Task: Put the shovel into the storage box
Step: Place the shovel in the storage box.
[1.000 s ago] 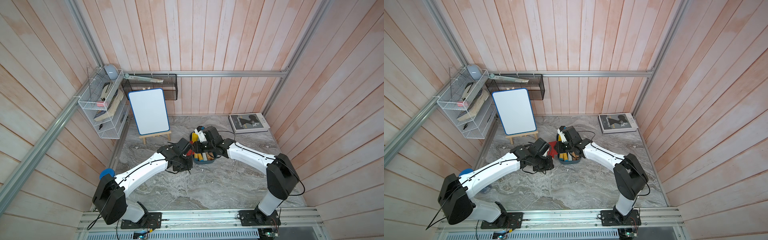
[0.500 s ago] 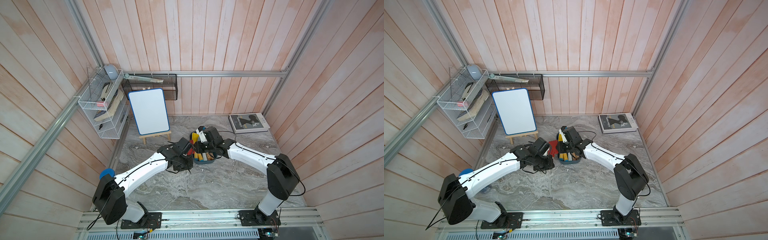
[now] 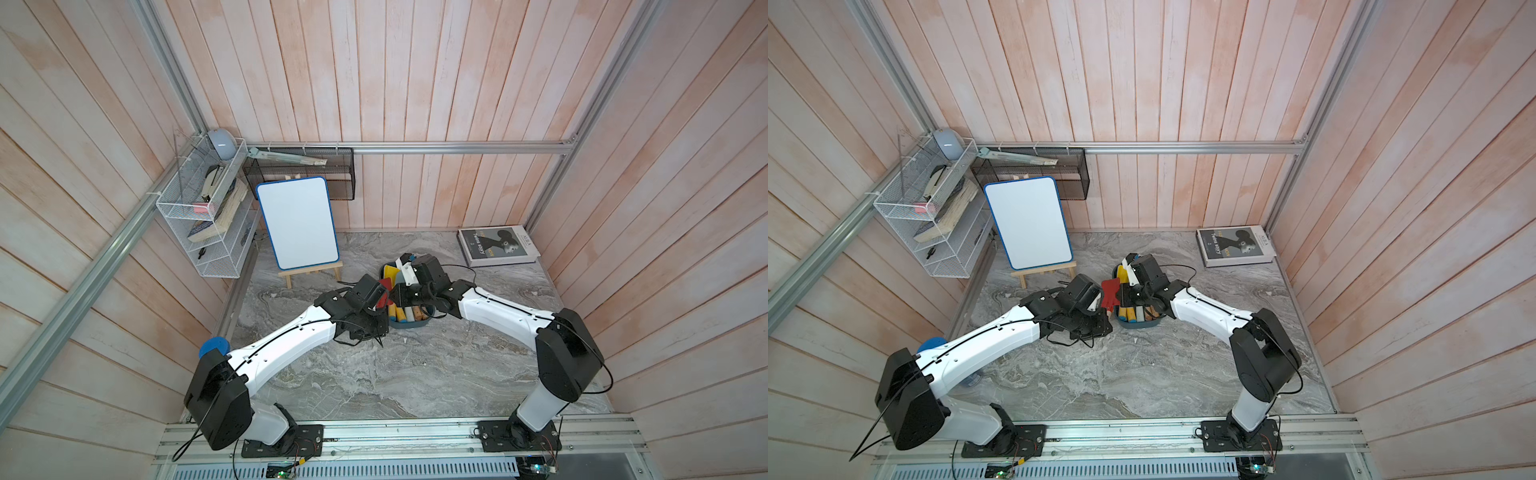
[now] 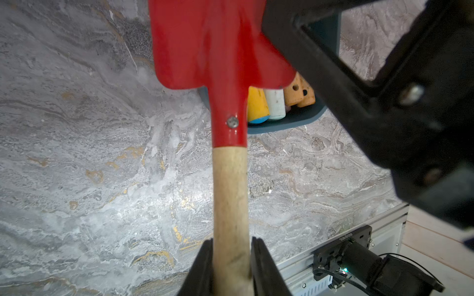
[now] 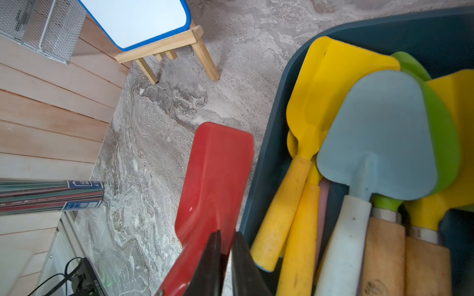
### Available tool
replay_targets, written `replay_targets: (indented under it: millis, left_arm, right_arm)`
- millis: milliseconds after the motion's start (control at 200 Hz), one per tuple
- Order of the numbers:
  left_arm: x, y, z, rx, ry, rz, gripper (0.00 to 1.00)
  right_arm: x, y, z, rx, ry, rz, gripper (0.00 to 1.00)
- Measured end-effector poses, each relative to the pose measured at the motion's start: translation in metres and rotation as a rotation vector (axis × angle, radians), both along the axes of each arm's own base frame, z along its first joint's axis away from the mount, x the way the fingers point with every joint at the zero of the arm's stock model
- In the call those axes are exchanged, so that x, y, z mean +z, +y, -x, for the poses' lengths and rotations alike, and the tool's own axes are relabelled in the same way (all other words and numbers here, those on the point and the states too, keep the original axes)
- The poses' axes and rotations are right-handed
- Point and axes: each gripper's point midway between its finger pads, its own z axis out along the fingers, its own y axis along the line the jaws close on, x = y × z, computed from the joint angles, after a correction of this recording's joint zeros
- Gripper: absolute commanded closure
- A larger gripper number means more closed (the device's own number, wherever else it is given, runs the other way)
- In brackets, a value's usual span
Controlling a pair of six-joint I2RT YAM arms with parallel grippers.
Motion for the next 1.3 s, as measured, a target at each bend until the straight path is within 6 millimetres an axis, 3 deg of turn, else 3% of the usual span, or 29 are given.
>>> replay_targets:
  millis: [110, 195, 330, 460, 620, 995, 1300]
  left_arm:
    - [0.0, -0.001, 0.001, 0.004, 0.003, 0.004, 0.99]
    - [0.001, -0.002, 0.0, 0.005, 0.0, 0.009, 0.97]
    - [0.003, -0.005, -0.001, -0.002, -0.008, 0.022, 0.59]
    - [0.012, -0.012, -0.003, -0.022, -0.035, 0.065, 0.4]
    - [0.023, -0.016, -0.004, -0.038, -0.071, 0.104, 0.37]
    - [0.029, -0.018, -0.005, -0.068, -0.125, 0.141, 0.33]
    - [0.024, -0.021, -0.007, -0.077, -0.153, 0.158, 0.32]
  right_arm:
    - [0.007, 0.004, -0.002, -0.008, 0.0, -0.039, 1.0]
    - [0.01, 0.005, -0.002, -0.01, -0.003, -0.049, 1.0]
    - [0.013, 0.002, -0.003, -0.02, -0.007, -0.059, 1.0]
    - [0.006, -0.01, -0.004, -0.028, -0.005, -0.039, 1.0]
    - [-0.002, -0.037, -0.014, -0.071, 0.007, -0.025, 1.0]
    - [0.011, -0.093, -0.046, -0.042, -0.062, -0.048, 1.0]
    - [-0.011, -0.098, -0.07, 0.045, -0.074, 0.014, 1.0]
